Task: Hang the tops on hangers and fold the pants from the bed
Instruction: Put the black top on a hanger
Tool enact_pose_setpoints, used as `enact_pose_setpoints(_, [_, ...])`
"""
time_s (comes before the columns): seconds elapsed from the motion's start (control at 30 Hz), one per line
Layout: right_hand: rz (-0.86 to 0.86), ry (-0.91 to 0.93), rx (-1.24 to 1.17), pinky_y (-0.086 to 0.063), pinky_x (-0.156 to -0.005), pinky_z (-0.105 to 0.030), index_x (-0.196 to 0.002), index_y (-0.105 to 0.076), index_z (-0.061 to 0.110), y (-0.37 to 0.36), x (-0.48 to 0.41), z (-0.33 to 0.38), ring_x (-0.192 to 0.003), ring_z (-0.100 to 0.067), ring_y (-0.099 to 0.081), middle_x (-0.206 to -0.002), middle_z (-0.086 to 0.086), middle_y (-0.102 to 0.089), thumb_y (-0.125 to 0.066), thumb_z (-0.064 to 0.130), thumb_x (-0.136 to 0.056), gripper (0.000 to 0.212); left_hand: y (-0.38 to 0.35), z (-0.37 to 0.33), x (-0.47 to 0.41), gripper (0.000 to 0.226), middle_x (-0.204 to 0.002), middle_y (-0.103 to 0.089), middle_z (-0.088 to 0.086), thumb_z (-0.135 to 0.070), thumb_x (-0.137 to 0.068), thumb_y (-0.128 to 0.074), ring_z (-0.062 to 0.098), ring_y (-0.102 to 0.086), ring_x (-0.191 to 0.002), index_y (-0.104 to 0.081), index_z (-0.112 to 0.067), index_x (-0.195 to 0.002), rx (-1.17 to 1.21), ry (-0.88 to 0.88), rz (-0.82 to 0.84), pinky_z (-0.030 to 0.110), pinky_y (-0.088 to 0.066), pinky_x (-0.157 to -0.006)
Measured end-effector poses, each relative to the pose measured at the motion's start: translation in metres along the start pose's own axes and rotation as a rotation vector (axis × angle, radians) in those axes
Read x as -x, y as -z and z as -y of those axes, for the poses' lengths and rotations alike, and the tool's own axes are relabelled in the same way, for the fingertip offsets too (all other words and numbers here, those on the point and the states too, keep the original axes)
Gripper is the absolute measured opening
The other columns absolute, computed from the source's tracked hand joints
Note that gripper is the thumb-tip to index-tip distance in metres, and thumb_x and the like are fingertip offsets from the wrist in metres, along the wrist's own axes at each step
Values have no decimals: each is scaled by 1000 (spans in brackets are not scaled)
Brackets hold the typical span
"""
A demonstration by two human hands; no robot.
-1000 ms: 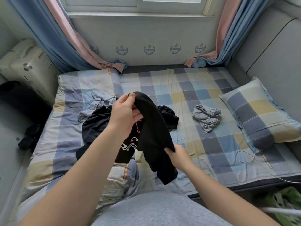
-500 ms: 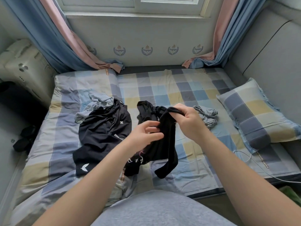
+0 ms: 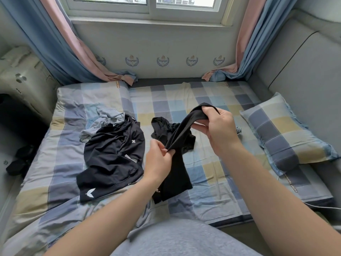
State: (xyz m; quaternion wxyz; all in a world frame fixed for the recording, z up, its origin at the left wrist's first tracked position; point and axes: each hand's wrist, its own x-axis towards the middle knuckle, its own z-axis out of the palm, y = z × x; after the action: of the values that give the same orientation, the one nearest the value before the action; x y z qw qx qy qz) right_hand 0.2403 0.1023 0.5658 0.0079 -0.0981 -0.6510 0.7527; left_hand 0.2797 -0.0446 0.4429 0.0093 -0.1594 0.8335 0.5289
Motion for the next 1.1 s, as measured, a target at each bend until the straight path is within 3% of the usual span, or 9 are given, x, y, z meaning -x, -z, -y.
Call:
enact_pose_setpoints(0.17, [-120,-135,-170,-62,-70,-37,-88,-63,1,11,-8,-15,-81,-23,-75,-84,-12,-71,-55,16,-102,22,15,14,-5,7,-79,-67,-6,-25,-94,-68,11,-60,-75,-67,-21,-89,-44,-37,129,23,-42,-65])
enact_pose_setpoints(0.23, [-138,-149,-200,-62,-71,-37,-94,-62,3,14,-11,-22,-86,-22,-76,-90,-10,-73,-55,18,-103,18,18,15,-4,15,-73,-67,-2,-25,-97,-65,14,-56,-68,-71,-14,-90,-46,-37,263,27,-41,-65])
enact_pose_setpoints(0.33, [-49,-139,-84,-58,-88,-41,-106,-65,16,20,-15,-32,-110,-19,-68,-115,-2,-71,-50,19,-105,16,27,4,-6,19,-61,-51,-5,-14,-100,-59,15,-49,-58,-58,-9,-82,253,88,376,28,-42,-59])
enact_pose_setpoints(0.5, [131,-157,178,-55,-94,-41,-114,-63,27,28,-2,-54,-116,-19,-64,-123,1,-67,-60,20,-100,16,50,-33,-13,18,-74,-69,2,-5,-101,-56,16,-72,-68,-55,-11,-84,639,84,312,26,-58,-63])
enact_pose_setpoints(0.6, [289,-153,302,-52,-97,-32,-125,-57,26,17,18,-80,-119,-14,-61,-128,1,-63,-73,23,-90,39,61,-53,-12,12,-89,-70,10,-4,-100,-55,18,-73,-77,-58,-9,-90,786,60,296,28,-59,-73])
enact_pose_setpoints(0.7, [414,-150,394,-48,-94,-21,-131,-49,28,-10,37,-108,-122,-6,-56,-128,9,-61,-81,40,-79,62,65,-73,-3,12,-94,-73,14,-3,-101,-52,26,-74,-90,-56,-8,-90,893,52,355,33,-59,-83])
enact_pose_setpoints(0.8, [275,-15,487,-48,-88,-17,-124,-46,36,-35,36,-122,-110,1,-59,-117,15,-63,-74,43,-82,51,65,-88,6,18,-94,-74,17,0,-100,-51,30,-74,-95,-54,-8,-85,902,45,418,38,-59,-89])
enact_pose_setpoints(0.93, [50,20,637,-46,-66,-31,-96,-55,19,-36,19,-121,-84,-20,-59,-86,1,-63,-50,18,-95,6,72,-96,5,20,-91,-74,14,0,-100,-50,29,-73,-95,-53,-9,-83,891,18,429,43,-55,-97])
enact_pose_setpoints(1.1, [-11,15,593,-34,-46,-18,-81,-49,19,-13,15,-123,-57,-3,-50,-68,3,-55,-48,10,-96,18,80,-87,-6,19,-92,-74,14,-3,-101,-51,31,-73,-98,-56,-9,-85,915,14,373,41,-58,-92])
